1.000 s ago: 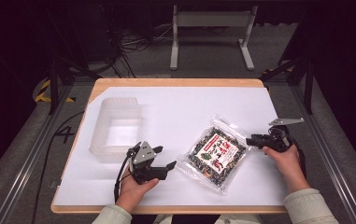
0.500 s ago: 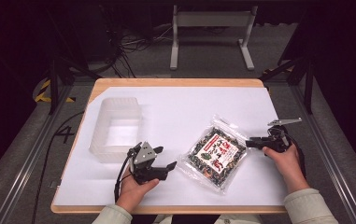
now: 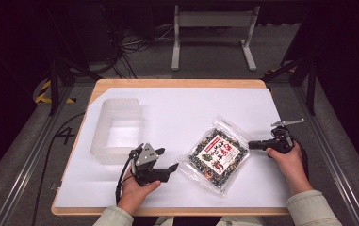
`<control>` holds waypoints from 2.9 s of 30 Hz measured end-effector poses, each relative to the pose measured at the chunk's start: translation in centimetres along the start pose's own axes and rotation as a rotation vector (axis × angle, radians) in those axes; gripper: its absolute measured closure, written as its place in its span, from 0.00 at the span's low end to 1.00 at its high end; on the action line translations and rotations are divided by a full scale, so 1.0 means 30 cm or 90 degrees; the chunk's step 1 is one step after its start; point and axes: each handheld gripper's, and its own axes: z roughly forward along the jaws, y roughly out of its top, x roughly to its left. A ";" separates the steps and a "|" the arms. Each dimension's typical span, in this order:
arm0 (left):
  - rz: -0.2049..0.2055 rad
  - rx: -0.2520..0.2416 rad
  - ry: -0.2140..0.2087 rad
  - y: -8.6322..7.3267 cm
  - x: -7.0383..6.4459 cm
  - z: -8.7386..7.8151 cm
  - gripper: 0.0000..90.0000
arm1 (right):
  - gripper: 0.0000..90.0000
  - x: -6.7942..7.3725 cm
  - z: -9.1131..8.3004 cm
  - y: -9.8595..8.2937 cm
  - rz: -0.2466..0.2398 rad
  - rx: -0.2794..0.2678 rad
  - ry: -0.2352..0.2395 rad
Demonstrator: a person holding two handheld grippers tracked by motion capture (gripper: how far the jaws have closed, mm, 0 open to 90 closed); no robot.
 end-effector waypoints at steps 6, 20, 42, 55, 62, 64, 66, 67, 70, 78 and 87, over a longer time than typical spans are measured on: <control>0.000 0.003 0.001 0.000 -0.001 0.001 0.29 | 1.00 0.018 0.000 0.002 -0.017 0.002 -0.015; 0.010 0.001 0.012 0.023 -0.002 0.002 0.25 | 1.00 0.124 -0.075 0.047 -0.095 -0.058 -0.074; 0.003 -0.020 0.044 0.143 0.004 -0.047 0.20 | 1.00 0.365 -0.278 0.147 -0.229 -0.203 -0.059; -0.007 -0.004 0.141 0.161 0.014 -0.054 0.20 | 1.00 0.480 -0.338 0.159 -0.301 -0.263 -0.064; -0.020 -0.038 0.132 0.159 0.048 -0.061 0.17 | 1.00 0.540 -0.361 0.161 -0.340 -0.288 -0.086; -0.024 -0.036 0.140 0.159 0.053 -0.058 0.17 | 1.00 0.544 -0.366 0.163 -0.343 -0.294 -0.087; -0.037 -0.009 0.141 0.156 0.068 -0.041 0.17 | 1.00 0.548 -0.371 0.166 -0.347 -0.300 -0.088; -0.037 -0.009 0.141 0.156 0.068 -0.041 0.17 | 1.00 0.548 -0.371 0.166 -0.347 -0.300 -0.088; -0.047 -0.016 0.127 0.157 0.068 -0.035 0.17 | 1.00 0.556 -0.377 0.167 -0.356 -0.307 -0.089; -0.034 -0.096 0.092 0.174 0.041 -0.045 0.23 | 1.00 0.575 -0.381 0.174 -0.369 -0.321 -0.076; 0.025 -0.100 0.033 0.213 -0.011 -0.034 0.27 | 1.00 0.600 -0.375 0.175 -0.385 -0.322 -0.058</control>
